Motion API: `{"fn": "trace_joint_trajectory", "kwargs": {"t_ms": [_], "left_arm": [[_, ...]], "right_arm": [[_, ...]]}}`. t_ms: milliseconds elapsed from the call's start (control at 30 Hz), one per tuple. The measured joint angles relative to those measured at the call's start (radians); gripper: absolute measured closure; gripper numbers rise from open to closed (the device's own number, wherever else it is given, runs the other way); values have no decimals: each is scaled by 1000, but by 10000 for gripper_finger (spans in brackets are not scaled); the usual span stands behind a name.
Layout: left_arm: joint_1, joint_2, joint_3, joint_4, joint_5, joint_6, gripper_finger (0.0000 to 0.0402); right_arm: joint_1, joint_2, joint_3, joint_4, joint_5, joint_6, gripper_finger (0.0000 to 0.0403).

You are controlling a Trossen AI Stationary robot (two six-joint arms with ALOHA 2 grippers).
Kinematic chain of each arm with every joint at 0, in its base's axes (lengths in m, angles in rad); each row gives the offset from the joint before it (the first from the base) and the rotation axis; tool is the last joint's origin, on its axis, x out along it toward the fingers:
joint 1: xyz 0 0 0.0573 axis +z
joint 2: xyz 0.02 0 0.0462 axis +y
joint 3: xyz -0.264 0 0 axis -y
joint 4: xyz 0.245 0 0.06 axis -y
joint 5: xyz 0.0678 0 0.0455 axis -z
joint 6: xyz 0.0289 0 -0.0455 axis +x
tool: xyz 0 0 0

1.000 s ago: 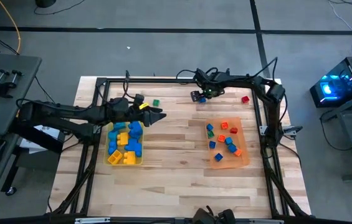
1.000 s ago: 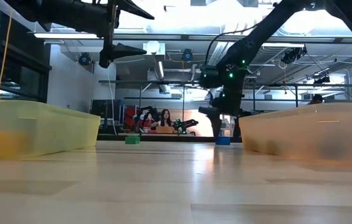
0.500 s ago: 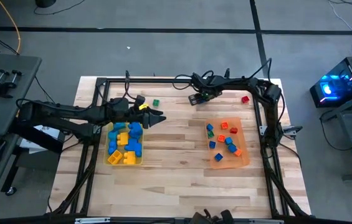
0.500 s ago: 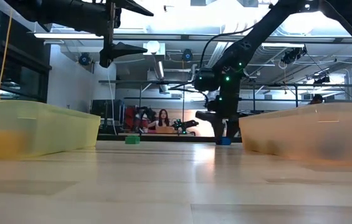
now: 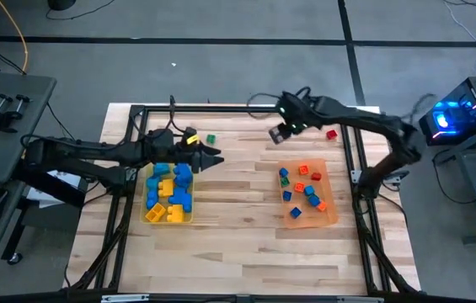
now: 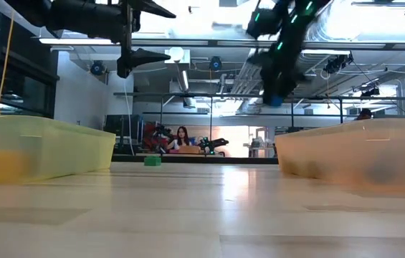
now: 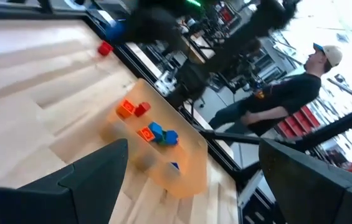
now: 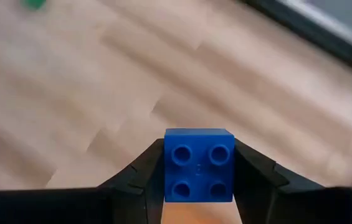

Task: Sort blocks by size
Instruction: Put the small blue game piece into the orange bin, then put the small green game piece into the orange bin

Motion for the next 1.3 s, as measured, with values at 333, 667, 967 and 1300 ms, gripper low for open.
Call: {"fn": "trace_joint_trajectory", "kwargs": {"t_ms": [333, 667, 967, 1300], "left_arm": [[92, 0, 0, 2, 63, -2, 58], [177, 0, 0, 2, 103, -65, 58], [303, 59, 209, -453, 173, -2, 58], [398, 493, 559, -977, -98, 257, 58]], "right_arm": [[429, -160, -252, -154, -5, 610, 266], [478, -162, -352, -151, 26, 788, 140], [390, -162, -259, -129, 75, 578, 84], [271, -163, -209, -24, 79, 430, 82]]}}
